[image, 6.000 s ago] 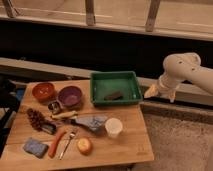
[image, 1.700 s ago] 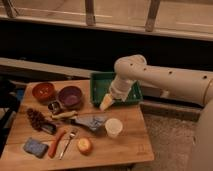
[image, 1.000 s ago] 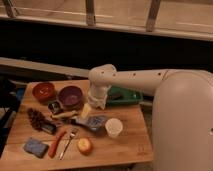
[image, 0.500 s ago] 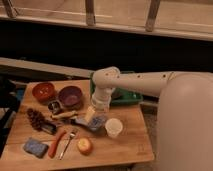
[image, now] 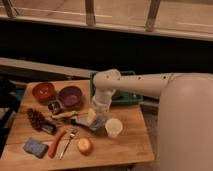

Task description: Wipe purple bowl with towel

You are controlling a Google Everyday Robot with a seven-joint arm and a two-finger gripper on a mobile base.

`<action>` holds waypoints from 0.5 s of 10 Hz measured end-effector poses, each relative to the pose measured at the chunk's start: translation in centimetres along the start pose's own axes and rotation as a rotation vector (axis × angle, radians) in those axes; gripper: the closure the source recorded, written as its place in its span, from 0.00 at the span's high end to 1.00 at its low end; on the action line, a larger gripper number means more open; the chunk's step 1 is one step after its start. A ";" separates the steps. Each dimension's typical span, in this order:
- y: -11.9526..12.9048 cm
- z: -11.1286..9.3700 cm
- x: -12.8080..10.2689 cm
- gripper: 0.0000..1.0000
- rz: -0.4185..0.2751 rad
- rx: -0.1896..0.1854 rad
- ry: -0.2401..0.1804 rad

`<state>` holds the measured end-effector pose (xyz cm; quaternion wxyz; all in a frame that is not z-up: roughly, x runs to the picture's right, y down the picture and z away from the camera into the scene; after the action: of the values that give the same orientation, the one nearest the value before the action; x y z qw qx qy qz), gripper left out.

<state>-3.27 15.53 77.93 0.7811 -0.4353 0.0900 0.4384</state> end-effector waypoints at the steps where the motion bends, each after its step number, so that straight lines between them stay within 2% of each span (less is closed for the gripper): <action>1: 0.0 -0.1 0.0 0.42 0.002 0.002 -0.003; 5: -0.3 -1.2 -0.3 0.04 0.001 0.025 -0.027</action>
<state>-2.97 14.38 77.54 0.7874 -0.4198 0.0851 0.4433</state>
